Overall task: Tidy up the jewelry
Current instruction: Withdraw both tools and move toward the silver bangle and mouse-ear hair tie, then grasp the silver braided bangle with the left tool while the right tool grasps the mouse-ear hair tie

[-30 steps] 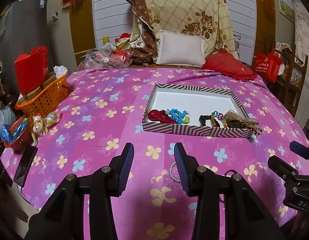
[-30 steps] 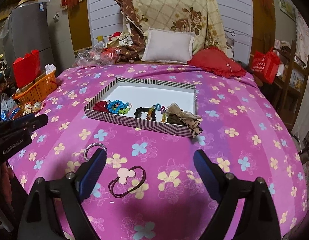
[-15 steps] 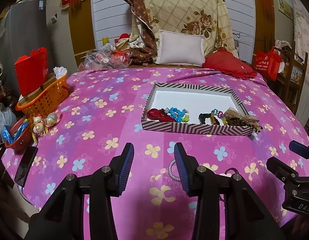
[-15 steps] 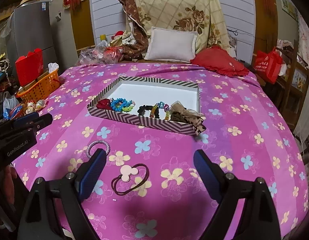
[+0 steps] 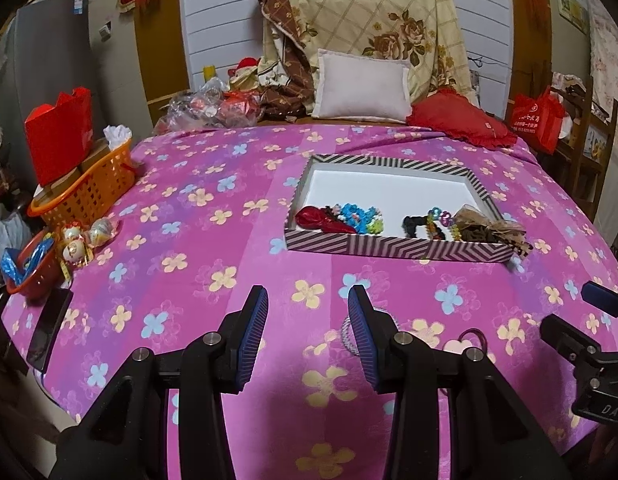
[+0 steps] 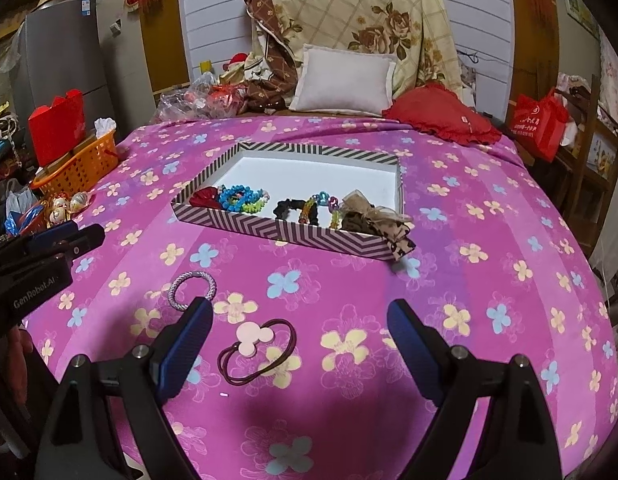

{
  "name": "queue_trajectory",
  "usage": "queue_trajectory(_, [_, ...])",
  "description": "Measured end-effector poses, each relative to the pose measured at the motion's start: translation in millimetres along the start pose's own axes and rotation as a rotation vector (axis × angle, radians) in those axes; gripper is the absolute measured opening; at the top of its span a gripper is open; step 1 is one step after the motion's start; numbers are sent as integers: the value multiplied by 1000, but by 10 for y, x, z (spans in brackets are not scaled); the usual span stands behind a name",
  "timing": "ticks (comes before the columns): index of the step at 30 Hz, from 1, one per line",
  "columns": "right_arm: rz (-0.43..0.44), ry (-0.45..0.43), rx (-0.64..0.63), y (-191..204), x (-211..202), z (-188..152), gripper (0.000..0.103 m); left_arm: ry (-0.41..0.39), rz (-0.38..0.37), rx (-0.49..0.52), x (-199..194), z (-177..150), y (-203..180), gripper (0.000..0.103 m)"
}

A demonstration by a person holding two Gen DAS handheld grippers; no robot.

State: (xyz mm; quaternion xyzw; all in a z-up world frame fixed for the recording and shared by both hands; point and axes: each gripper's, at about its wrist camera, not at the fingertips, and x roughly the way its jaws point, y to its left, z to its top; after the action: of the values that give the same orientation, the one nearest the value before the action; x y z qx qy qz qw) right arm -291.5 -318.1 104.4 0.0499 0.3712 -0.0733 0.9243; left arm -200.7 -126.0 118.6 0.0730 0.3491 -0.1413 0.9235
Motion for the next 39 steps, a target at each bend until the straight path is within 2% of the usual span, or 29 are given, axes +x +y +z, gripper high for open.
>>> queue_trajectory(6, [11, 43, 17, -100, 153, -83, 91, 76, -37, -54, 201, -54, 184, 23])
queue_trajectory(12, [34, 90, 0, -140, 340, -179, 91, 150, -84, -64, 418, -165, 177, 23])
queue_trajectory(14, [43, 110, -8, -137, 404, -222, 88, 167, -94, -63, 476, -199, 159, 23])
queue_trajectory(16, [68, 134, -15, -124, 469, -273, 79, 176, -96, -63, 522, -220, 149, 24])
queue_trajectory(23, [158, 170, -83, 74, 659, -373, 68, 208, -99, -64, 678, -267, 133, 23])
queue_trajectory(28, [201, 187, -165, 258, 816, -362, 46, 217, -98, -72, 737, -266, 149, 23])
queue_trajectory(39, [234, 196, -232, 283, 1018, -283, 45, 244, -135, -76, 836, -256, 107, 23])
